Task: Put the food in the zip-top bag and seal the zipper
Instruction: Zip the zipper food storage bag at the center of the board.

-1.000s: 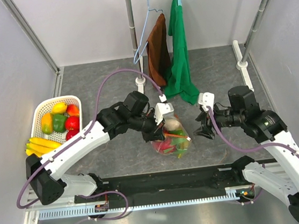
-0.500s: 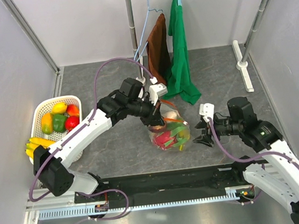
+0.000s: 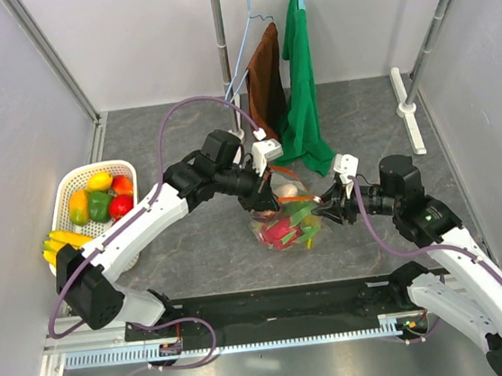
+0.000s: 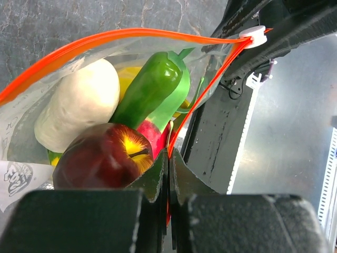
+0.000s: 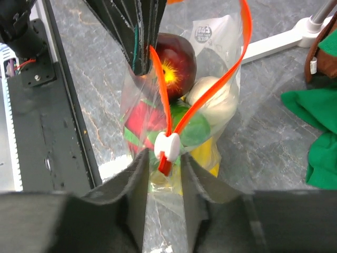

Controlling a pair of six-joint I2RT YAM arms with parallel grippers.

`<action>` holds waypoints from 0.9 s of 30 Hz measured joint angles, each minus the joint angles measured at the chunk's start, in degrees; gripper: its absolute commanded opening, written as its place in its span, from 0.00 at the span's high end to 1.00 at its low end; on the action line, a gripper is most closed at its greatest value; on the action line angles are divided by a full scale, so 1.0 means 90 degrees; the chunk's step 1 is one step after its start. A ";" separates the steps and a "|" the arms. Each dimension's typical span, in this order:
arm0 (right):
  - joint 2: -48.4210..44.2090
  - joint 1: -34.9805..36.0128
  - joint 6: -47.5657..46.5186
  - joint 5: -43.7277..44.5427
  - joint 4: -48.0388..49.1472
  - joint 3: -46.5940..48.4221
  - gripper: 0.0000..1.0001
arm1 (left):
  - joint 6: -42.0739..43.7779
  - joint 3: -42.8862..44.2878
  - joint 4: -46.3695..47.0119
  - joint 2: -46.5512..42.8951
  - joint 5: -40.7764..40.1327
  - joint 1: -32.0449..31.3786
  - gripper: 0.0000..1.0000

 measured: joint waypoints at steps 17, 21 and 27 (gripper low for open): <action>-0.0083 0.0000 0.0046 0.0002 0.0197 -0.0170 1.00 | 0.1127 0.0070 0.0102 -0.0758 0.0126 -0.0053 0.40; -0.0083 0.0000 -0.0049 -0.0041 0.0129 -0.0170 1.00 | 0.1953 0.0279 0.0335 -0.0954 0.0053 -0.0406 0.40; -0.0053 0.0000 -0.0046 -0.0148 0.0022 -0.0148 1.00 | 0.2951 0.0333 0.0848 -0.0680 -0.0619 -0.1596 0.37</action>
